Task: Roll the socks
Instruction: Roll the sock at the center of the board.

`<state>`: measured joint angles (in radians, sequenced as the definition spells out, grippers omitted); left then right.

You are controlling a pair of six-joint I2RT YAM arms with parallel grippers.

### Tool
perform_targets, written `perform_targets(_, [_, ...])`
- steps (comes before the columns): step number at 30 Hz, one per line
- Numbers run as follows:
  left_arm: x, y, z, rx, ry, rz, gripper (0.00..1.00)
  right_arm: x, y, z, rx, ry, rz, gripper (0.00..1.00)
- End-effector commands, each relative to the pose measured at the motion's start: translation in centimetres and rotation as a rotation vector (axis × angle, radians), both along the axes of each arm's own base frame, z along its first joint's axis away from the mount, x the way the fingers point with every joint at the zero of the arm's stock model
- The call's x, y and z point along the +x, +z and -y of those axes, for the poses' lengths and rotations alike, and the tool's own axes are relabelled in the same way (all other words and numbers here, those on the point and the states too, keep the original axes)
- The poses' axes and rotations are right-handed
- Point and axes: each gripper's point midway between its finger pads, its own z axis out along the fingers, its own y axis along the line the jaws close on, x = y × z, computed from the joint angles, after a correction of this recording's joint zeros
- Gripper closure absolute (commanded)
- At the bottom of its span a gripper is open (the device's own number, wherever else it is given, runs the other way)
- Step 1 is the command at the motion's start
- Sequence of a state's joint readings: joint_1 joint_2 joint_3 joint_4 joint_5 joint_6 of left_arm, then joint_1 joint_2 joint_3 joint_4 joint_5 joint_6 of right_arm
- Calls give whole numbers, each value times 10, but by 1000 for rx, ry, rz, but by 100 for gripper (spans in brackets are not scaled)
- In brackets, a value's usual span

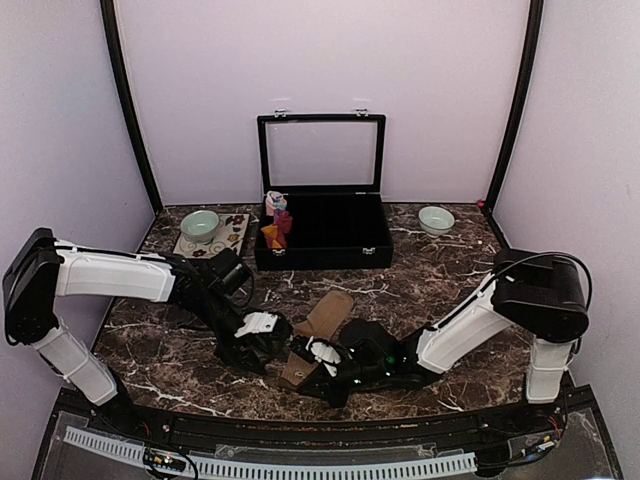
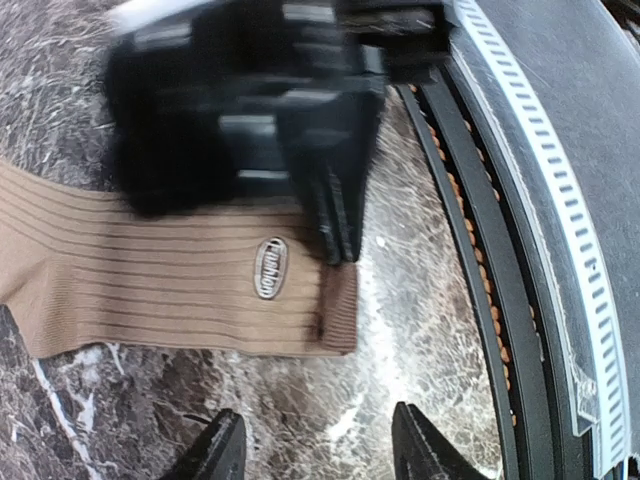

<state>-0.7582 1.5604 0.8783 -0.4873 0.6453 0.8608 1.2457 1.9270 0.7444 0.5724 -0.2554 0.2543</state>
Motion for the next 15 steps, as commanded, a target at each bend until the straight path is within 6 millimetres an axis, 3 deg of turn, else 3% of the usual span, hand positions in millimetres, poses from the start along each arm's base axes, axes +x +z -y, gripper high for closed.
perform_targets(1, [-17,-7,-16,22,-39,11,48,-30,-91,74,-384,-78,-333,100])
perform_targets(6, [-35,-1,-17,16,-166,107,46,-26,-97,86,-429,-162,-449,100])
perform_targets(15, [-37,-21,22,70,-275,254,53,-22,-106,95,-452,-254,-617,100])
